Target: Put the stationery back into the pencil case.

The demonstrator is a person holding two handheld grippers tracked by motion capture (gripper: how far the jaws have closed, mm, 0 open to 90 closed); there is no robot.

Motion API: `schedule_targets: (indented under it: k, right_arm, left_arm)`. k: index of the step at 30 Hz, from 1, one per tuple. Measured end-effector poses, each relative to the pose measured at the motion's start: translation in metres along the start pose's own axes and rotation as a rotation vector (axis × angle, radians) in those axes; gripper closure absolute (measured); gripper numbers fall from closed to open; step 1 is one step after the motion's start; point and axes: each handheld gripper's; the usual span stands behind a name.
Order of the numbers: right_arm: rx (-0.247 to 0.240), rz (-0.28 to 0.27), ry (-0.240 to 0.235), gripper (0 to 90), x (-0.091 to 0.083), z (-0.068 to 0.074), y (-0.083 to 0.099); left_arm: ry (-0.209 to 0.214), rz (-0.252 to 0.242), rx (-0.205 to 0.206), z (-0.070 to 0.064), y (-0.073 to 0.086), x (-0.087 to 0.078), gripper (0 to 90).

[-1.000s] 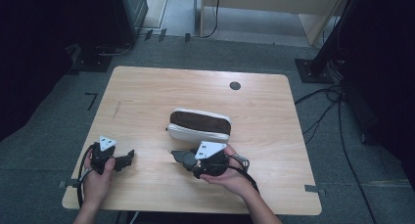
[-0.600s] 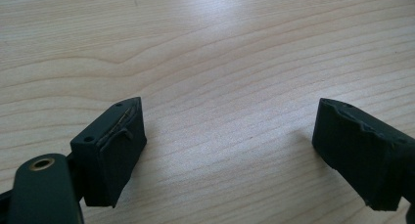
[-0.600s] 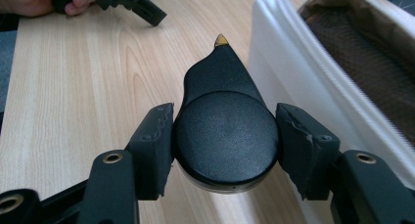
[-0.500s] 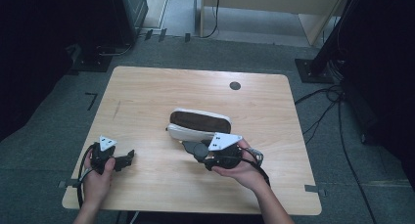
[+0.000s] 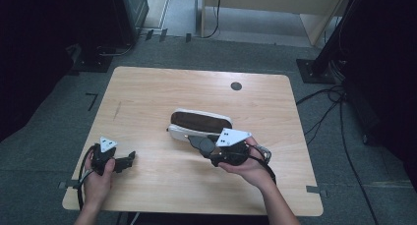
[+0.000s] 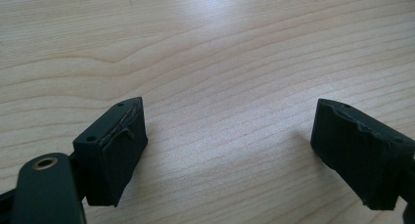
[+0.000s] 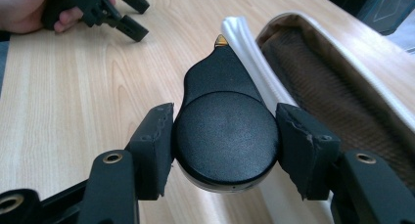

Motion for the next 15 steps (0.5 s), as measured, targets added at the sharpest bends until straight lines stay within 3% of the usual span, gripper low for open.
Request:
schedule_targets:
  k: [5, 10, 15]
  right_arm:
    - [-0.008, -0.016, 0.013, 42.1, -0.007, -0.005, -0.005]
    - [-0.015, -0.021, 0.026, 42.0, -0.011, -0.009, -0.007]
    - [-0.015, -0.029, 0.035, 42.0, -0.014, -0.019, -0.011]
  left_arm:
    - [0.057, 0.004, -0.015, 0.004, -0.001, -0.003, 14.0]
    - [0.158, -0.023, -0.095, 0.012, -0.004, -0.007, 14.4]
    - [0.169, -0.019, -0.075, 0.008, -0.004, -0.005, 14.7]
Point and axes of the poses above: each handheld gripper's, and its own axes: x roughly forward along the jaws, y roughly out of its underside, z roughly to its left, and after that the axes turned 1 degree about -y, right-handed
